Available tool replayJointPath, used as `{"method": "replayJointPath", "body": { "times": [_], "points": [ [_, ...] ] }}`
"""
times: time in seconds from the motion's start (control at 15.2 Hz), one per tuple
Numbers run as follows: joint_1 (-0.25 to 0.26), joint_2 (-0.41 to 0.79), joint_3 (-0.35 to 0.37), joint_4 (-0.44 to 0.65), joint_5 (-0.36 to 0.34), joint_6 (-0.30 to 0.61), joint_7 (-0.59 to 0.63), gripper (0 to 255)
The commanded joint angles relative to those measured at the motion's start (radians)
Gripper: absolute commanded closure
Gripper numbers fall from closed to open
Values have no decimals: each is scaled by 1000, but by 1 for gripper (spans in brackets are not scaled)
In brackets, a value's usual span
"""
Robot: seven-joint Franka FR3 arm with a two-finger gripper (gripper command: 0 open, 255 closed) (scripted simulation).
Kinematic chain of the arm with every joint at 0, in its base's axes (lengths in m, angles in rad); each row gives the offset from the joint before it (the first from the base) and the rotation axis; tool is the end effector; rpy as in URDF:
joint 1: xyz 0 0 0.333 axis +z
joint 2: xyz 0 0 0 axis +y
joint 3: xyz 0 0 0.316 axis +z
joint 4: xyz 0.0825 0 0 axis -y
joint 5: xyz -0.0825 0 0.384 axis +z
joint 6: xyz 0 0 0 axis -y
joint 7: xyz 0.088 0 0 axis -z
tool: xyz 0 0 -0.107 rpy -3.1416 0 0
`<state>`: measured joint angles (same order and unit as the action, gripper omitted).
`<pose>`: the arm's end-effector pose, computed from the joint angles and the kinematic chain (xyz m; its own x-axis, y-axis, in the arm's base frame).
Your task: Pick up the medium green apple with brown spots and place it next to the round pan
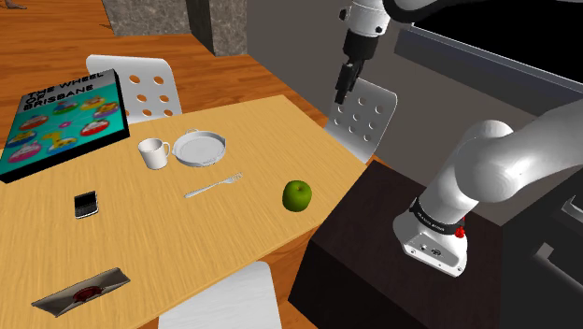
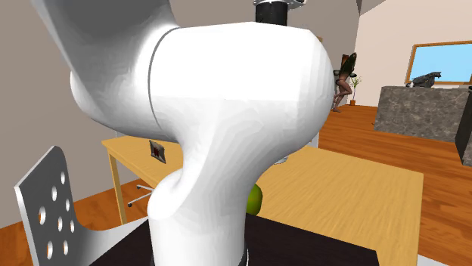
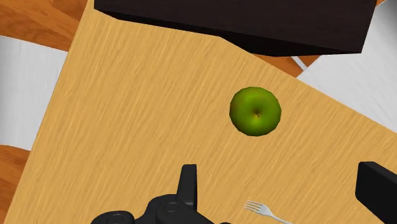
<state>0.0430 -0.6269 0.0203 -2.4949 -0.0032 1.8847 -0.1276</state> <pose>0.3618 0.0233 0.4982 0.9822 0.1871 0.0145 0.1868 -0.9822 0.0170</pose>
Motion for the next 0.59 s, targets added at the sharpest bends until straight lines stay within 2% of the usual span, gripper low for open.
{"method": "replayJointPath", "body": {
  "times": [0.0, 0.53],
  "points": [
    [19, 54, 2, -25, 0, 65, -37, 0],
    [75, 288, 0, -91, -14, 307, -200, 0]
  ]
}}
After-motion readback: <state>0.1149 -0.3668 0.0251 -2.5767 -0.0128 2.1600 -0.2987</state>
